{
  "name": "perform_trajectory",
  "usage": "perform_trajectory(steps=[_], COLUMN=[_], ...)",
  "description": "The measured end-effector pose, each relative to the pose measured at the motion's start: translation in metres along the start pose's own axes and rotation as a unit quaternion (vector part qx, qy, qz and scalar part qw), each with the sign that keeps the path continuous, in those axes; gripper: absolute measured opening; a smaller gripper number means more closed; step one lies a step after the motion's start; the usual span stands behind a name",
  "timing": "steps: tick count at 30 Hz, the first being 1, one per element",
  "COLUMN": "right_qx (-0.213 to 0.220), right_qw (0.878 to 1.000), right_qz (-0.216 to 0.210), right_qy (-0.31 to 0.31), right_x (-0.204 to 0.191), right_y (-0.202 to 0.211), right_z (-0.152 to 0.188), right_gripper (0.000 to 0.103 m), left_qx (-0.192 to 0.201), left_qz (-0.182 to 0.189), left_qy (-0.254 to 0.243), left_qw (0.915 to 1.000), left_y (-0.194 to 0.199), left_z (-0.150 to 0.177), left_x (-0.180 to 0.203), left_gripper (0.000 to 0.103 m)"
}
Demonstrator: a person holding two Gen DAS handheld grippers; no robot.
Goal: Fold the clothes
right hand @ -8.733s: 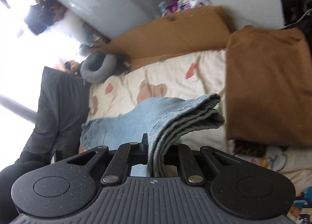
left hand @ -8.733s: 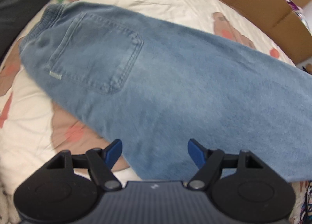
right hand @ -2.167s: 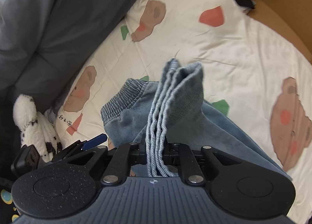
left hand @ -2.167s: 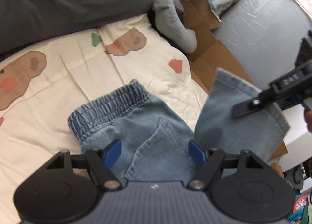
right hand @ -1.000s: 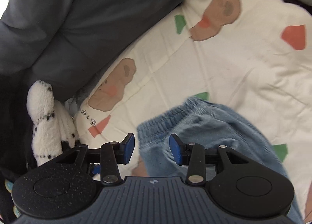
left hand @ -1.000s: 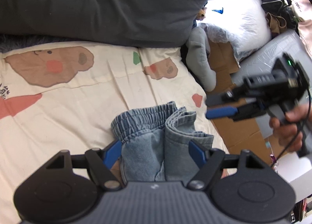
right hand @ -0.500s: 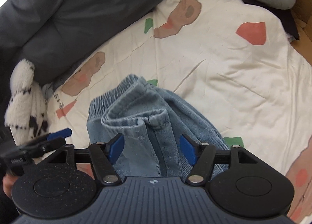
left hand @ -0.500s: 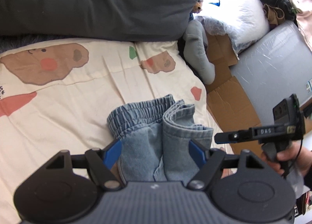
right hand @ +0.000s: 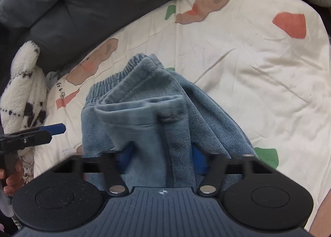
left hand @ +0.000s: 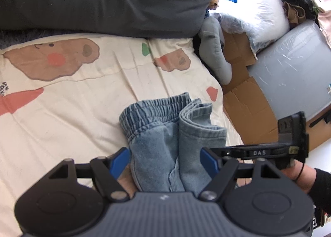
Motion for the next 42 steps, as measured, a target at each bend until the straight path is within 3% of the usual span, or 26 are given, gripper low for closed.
perform_trajectory(steps=[1,5,13,24,29,32,38,41,42], right_qx=[0.006,0.021,0.035,0.016,0.013,0.016,0.037,0.049,0.052], right_qw=[1.000,0.999,0.998,0.997,0.997,0.997,0.998,0.998,0.997], right_qz=[-0.002,-0.013,-0.042,-0.073,-0.080,-0.070,-0.029,-0.008,-0.001], right_qy=[0.008,0.020,0.013,0.012,0.011,0.017,0.032,0.047,0.052], right_x=[-0.004,-0.022,-0.064,-0.107,-0.112,-0.108,-0.082,-0.069,-0.065], right_y=[0.005,0.023,0.038,0.019,0.019,0.022,0.032,0.035,0.036], right_z=[-0.001,-0.005,0.004,0.025,0.028,0.025,0.005,-0.010,-0.015], right_gripper=[0.024,0.011,0.009,0.019,0.034,0.034,0.034,0.034,0.034], left_qx=[0.000,0.002,0.012,0.029,0.027,0.027,0.020,0.021,0.022], left_qz=[0.001,0.008,0.023,0.045,0.046,0.040,0.020,0.003,-0.001], left_qy=[0.001,0.006,0.017,0.054,0.063,0.065,0.063,0.058,0.057], left_qw=[1.0000,0.9999,0.9995,0.9971,0.9966,0.9967,0.9976,0.9981,0.9981], left_y=[0.000,0.002,0.009,0.031,0.026,0.022,0.007,0.003,0.003], left_z=[0.000,0.001,0.000,0.012,0.018,0.021,0.028,0.027,0.026], left_x=[0.000,0.003,0.008,0.003,-0.002,-0.005,-0.016,-0.019,-0.020], left_gripper=[0.078,0.078,0.078,0.078,0.079,0.084,0.084,0.077,0.067])
Point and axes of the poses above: each gripper's, at about its wrist camera, not at the fingertips, and y roughly against the way its jaws point, x to its right, z to its underside, the point moved 9 cm from there along -y, roughly the way its jaws point, and after that the axes turned 10 degrees about -y, right-handed, at the moved point
